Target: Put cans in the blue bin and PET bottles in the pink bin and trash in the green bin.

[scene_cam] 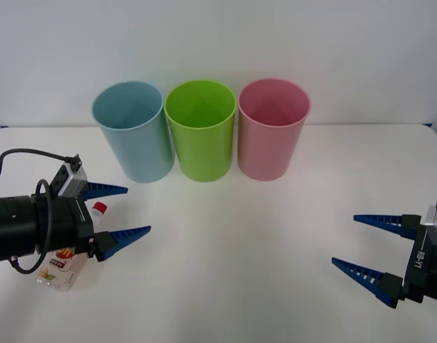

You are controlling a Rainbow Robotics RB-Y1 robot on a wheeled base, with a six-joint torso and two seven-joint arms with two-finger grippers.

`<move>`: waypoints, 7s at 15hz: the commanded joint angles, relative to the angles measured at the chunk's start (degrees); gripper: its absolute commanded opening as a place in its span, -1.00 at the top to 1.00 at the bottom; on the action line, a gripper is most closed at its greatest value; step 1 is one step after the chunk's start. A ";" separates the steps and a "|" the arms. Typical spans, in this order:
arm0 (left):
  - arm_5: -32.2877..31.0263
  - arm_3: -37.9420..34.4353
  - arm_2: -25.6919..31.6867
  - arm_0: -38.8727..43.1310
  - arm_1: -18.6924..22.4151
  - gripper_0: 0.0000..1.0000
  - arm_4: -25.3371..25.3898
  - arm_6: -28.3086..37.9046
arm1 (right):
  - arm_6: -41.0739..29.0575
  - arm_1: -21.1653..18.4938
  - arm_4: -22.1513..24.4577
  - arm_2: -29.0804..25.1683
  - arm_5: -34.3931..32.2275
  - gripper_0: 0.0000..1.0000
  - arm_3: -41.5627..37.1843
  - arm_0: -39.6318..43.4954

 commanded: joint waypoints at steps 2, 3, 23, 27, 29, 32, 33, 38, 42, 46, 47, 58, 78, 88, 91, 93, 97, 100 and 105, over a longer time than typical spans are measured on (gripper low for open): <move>0.00 0.00 0.00 0.00 0.00 -1.00 0.00 0.00 | 0.00 0.00 0.00 0.00 0.00 -1.00 0.00 0.00; 0.00 0.00 0.00 0.00 0.00 -1.00 0.00 0.00 | 0.00 0.00 0.00 0.00 0.00 -1.00 0.00 0.00; 0.00 -0.09 0.88 -0.09 0.09 -1.00 -0.53 0.00 | 0.00 0.00 0.00 0.00 0.00 -1.00 0.00 0.00; 0.00 -1.49 2.02 0.70 0.70 -1.00 -0.70 -0.35 | 0.00 0.00 0.00 0.00 0.00 -1.00 0.00 0.00; 0.09 -1.67 2.02 1.32 0.79 -1.00 -1.76 -0.09 | 0.00 0.00 0.00 0.00 0.00 -1.00 0.00 0.00; 1.49 -2.73 2.11 2.46 0.88 -0.95 -5.45 5.80 | 0.00 0.00 0.00 0.00 0.00 -1.00 0.00 0.00; 1.49 -3.69 2.29 2.64 0.97 -0.95 -6.86 8.00 | 0.00 0.00 0.00 0.00 0.00 -1.00 0.00 0.00; 1.41 -13.10 6.59 4.75 4.04 -0.95 -18.11 22.32 | 0.00 0.00 0.00 0.00 0.00 -1.00 0.00 0.00; 1.41 -13.27 7.21 5.36 13.62 -0.94 -20.92 32.26 | 0.00 0.00 0.00 0.00 0.00 -1.00 0.00 0.00; 2.02 -10.37 7.12 6.59 19.51 -0.95 -22.85 37.44 | 0.00 0.00 0.00 0.00 0.00 -1.00 0.00 0.00; 2.02 -9.49 6.94 6.59 20.83 -0.95 -22.85 37.44 | 0.00 0.00 0.00 0.00 0.00 -1.00 0.00 0.00; 2.72 -2.55 -0.44 6.77 27.25 -1.00 -21.45 38.76 | 0.00 0.00 0.00 0.00 0.00 -1.00 0.00 0.00; 8.26 1.58 -8.70 7.47 25.93 -1.00 -18.98 41.31 | 0.00 0.00 0.00 0.00 0.00 -1.00 0.00 0.00; 8.26 5.36 -12.22 2.99 21.27 -1.00 -26.54 41.40 | 0.00 0.00 0.00 0.00 0.00 -1.00 0.00 0.00; 8.26 8.35 -14.50 0.00 19.42 -1.00 -27.42 41.40 | 0.00 0.00 0.00 0.00 0.00 -1.00 0.00 0.00; 8.26 9.67 -15.73 -1.23 18.46 -1.00 -28.39 41.40 | 0.00 0.00 0.00 0.00 0.00 -1.00 0.00 0.00; 8.26 13.97 -18.54 -4.39 16.00 -1.00 -29.18 41.48 | 0.00 0.00 0.00 0.00 0.00 -1.00 0.00 0.00; 8.26 16.26 -18.54 -5.45 12.92 -1.00 -32.78 41.40 | 0.00 0.00 0.00 0.00 0.00 -1.00 0.00 0.00; 8.26 17.84 -18.54 -6.33 11.78 1.00 -33.57 39.90 | 0.00 0.00 0.00 0.00 0.00 -1.00 0.00 0.00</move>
